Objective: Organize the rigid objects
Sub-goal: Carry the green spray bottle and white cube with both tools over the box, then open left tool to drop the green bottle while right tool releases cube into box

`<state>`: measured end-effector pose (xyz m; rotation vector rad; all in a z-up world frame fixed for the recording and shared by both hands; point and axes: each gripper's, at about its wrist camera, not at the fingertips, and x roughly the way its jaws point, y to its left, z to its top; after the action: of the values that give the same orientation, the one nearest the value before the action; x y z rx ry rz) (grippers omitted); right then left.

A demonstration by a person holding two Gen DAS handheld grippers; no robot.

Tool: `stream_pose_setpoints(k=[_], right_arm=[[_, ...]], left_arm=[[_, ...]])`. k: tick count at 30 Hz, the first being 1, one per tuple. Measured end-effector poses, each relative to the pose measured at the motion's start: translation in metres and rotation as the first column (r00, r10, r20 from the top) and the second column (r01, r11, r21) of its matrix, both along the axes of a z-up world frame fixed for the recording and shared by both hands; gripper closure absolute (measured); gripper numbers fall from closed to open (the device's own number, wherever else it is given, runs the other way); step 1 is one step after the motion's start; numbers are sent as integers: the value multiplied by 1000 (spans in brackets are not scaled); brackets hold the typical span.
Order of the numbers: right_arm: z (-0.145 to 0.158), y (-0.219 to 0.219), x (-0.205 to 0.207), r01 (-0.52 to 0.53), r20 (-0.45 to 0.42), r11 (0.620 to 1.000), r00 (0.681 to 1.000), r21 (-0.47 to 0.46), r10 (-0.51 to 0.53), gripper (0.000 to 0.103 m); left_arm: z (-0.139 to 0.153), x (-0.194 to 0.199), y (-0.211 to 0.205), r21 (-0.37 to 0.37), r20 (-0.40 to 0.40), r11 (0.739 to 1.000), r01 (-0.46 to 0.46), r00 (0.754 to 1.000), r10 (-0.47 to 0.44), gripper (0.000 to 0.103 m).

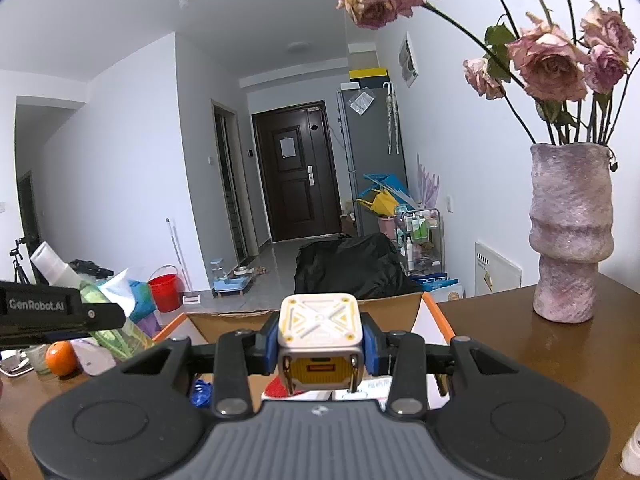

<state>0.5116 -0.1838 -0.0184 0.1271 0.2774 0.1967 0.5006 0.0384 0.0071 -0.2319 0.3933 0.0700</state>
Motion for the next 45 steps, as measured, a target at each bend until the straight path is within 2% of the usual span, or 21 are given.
stream_pose_setpoints(k=[16, 25, 26, 27, 28, 29, 30, 32, 33, 35, 45], right_arm=[[-2, -1, 49, 28, -26, 997, 999, -71, -30, 65], [-10, -2, 68, 15, -83, 996, 996, -89, -22, 65], [-11, -3, 69, 13, -93, 996, 995, -89, -22, 65], [-10, -5, 69, 21, -96, 996, 995, -91, -29, 60], [-10, -6, 70, 33, -100, 995, 994, -93, -43, 53], [-10, -8, 70, 52, -105, 995, 993, -89, -62, 33], [-9, -11, 69, 68, -103, 994, 992, -82, -76, 18], [-8, -15, 68, 81, -101, 994, 991, -76, -89, 12], [-8, -16, 69, 81, -105, 994, 991, -74, -88, 9], [-8, -18, 69, 89, -107, 994, 990, -67, -96, 0], [-3, -16, 63, 73, -97, 995, 992, -66, -80, 0]], left_arm=[[-12, 49, -13, 72, -10, 997, 24, 1000, -23, 71], [-28, 70, -16, 104, -73, 993, 57, 996, -49, 70], [-29, 70, -14, 100, -74, 993, 63, 996, -56, 67], [-29, 70, -13, 102, -73, 993, 64, 996, -57, 55], [-29, 69, -12, 110, -68, 993, 53, 997, -45, 36], [-28, 67, -10, 119, -60, 992, 29, 998, -22, 26], [-27, 65, -7, 125, -48, 992, 9, 999, -3, 17], [-25, 63, -3, 126, -36, 992, -5, 999, 10, 11], [-24, 62, 1, 118, -33, 993, -13, 999, 17, 1], [-22, 59, 4, 113, -17, 993, -33, 999, 35, 0], [-20, 54, -4, 153, -27, 988, -8, 1000, 12, 0]])
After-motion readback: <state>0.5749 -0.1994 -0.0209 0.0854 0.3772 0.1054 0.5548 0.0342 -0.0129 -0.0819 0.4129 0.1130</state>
